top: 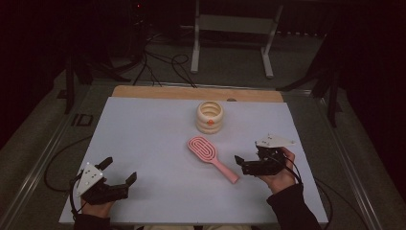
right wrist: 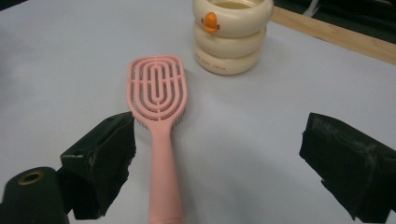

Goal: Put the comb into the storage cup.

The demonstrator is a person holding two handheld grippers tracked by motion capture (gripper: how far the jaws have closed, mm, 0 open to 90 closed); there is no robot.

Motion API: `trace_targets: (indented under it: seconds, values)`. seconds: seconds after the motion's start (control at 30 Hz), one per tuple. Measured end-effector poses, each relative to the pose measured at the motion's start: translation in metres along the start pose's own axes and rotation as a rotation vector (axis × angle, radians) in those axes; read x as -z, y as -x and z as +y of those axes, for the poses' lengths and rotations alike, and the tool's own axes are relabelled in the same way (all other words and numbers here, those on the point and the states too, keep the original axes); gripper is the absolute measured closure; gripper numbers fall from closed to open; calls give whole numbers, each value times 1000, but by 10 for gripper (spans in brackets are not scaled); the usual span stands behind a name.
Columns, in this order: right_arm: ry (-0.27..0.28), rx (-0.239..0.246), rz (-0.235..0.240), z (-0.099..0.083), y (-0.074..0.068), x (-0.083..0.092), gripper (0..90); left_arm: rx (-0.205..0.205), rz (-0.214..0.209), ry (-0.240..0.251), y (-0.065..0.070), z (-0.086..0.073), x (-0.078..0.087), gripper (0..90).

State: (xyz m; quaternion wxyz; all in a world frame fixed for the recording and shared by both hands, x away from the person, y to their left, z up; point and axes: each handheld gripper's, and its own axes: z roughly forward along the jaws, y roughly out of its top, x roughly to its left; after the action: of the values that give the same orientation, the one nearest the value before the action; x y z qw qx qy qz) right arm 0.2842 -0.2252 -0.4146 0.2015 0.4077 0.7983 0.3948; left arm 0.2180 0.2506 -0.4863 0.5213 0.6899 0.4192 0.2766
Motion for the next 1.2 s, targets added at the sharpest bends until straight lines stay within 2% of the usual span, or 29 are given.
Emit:
trace_targets:
  seconds: [0.4, 0.53, 0.63, 0.7, 0.87, 0.9, 1.0, 1.2]
  values:
    - [-81, 71, 30, 18, -8, -19, 95, -4, -1, -7, 1, 0, -1, 4]
    - [-108, 118, 36, 24, -13, -27, 95, -5, 0, -8, 1, 0, -1, 4]
    - [-121, 129, 44, 28, -16, -32, 94, -5, 0, -8, 1, 0, -1, 4]
    - [-149, 144, 45, 33, -18, -39, 94, -4, -1, -7, 1, -1, -1, 4]
    - [-189, 149, 52, 36, -20, -47, 95, -5, -1, -8, 1, -1, -1, 4]
    - [-222, 146, 67, 38, -21, -55, 95, -5, -1, -8, 1, -1, -1, 4]
    - [-253, 152, 76, 40, -22, -63, 95, -6, -1, -9, 1, -1, -1, 4]
    - [-292, 145, 96, 42, -24, -76, 96, -5, 0, -8, 1, -1, 0, 4]
